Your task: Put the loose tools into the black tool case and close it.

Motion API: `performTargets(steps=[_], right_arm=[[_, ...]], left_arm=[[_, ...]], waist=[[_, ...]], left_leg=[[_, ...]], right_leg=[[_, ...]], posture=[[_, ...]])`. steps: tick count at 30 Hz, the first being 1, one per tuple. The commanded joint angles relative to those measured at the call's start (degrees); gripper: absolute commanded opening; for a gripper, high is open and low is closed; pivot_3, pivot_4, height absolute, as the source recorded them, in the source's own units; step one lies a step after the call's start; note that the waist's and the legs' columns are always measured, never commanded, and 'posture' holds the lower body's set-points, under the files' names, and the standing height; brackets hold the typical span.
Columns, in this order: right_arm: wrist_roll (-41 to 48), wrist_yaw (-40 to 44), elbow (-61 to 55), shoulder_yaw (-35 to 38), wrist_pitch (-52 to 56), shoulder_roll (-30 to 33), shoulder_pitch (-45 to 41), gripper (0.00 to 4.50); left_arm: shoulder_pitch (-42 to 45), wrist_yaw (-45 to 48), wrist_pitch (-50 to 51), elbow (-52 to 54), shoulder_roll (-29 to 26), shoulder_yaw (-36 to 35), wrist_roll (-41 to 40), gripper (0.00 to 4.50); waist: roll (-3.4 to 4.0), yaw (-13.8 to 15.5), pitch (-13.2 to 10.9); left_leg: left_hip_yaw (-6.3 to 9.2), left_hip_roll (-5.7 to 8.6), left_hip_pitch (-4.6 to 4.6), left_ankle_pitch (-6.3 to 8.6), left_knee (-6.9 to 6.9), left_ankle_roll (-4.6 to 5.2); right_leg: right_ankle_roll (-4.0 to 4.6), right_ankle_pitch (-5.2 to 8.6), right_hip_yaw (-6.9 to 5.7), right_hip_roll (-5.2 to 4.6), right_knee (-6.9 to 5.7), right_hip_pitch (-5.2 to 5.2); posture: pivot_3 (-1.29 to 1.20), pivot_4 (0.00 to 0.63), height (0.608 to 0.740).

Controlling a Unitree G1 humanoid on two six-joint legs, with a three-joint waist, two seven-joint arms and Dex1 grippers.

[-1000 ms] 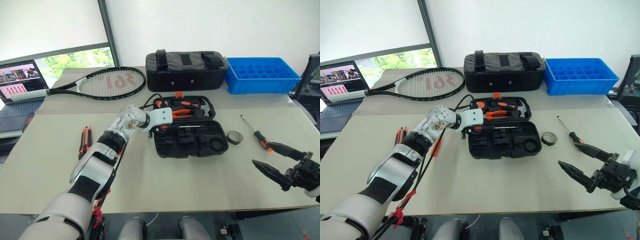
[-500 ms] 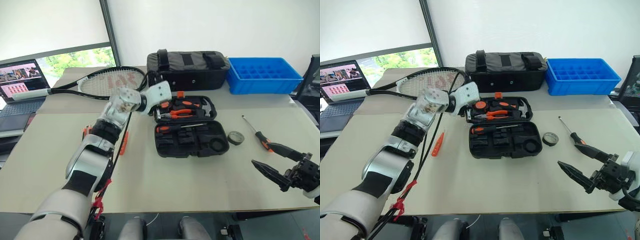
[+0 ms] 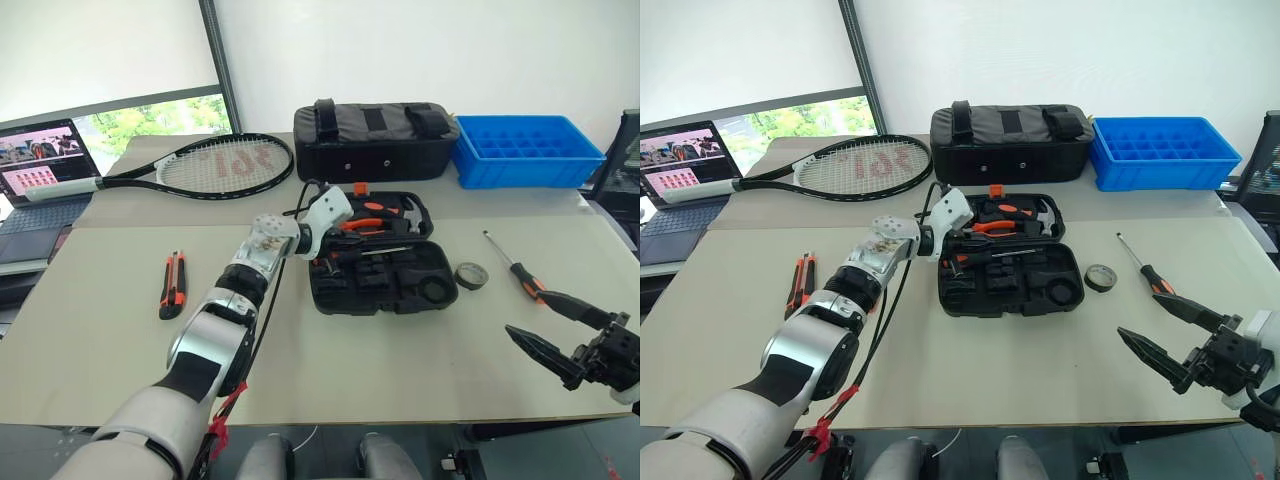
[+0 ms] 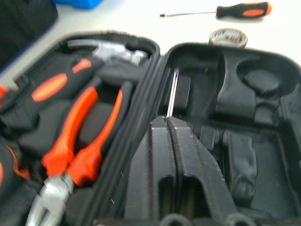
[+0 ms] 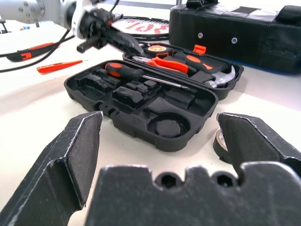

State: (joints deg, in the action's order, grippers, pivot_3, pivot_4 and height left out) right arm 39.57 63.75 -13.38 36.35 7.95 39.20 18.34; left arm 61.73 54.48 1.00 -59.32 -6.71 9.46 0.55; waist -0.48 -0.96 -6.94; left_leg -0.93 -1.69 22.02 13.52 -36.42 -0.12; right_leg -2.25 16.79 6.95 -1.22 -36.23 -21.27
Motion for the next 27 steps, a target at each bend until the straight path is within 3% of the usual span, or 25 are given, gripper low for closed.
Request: performTargets(steps=[1, 27], right_arm=[[1.25, -0.22, -1.91, 1.76, -1.23, -0.14, -0.18, 4.5], [0.98, 0.02, -1.6, 1.48, -1.51, -0.28, -0.53, 4.5]], left_arm=[[0.52, -1.46, -2.96, -2.01, 0.37, -0.11, 1.13, 0.03], [1.96, -7.96, -1.77, -11.62, 2.71, 6.6, 12.61, 0.03]], waist=[[0.0, 0.02, 0.0], [0.08, 0.03, 0.09]], left_leg=[[0.0, 0.0, 0.0, 0.0, 0.0, 0.0], [0.11, 0.05, -0.08, -0.01, -0.04, -0.01]], right_leg=[[0.0, 0.0, 0.0, 0.0, 0.0, 0.0], [-0.03, 0.02, -0.01, 0.01, -0.05, 0.32]], posture=[[0.0, 0.15, 0.707], [0.0, 0.15, 0.707]])
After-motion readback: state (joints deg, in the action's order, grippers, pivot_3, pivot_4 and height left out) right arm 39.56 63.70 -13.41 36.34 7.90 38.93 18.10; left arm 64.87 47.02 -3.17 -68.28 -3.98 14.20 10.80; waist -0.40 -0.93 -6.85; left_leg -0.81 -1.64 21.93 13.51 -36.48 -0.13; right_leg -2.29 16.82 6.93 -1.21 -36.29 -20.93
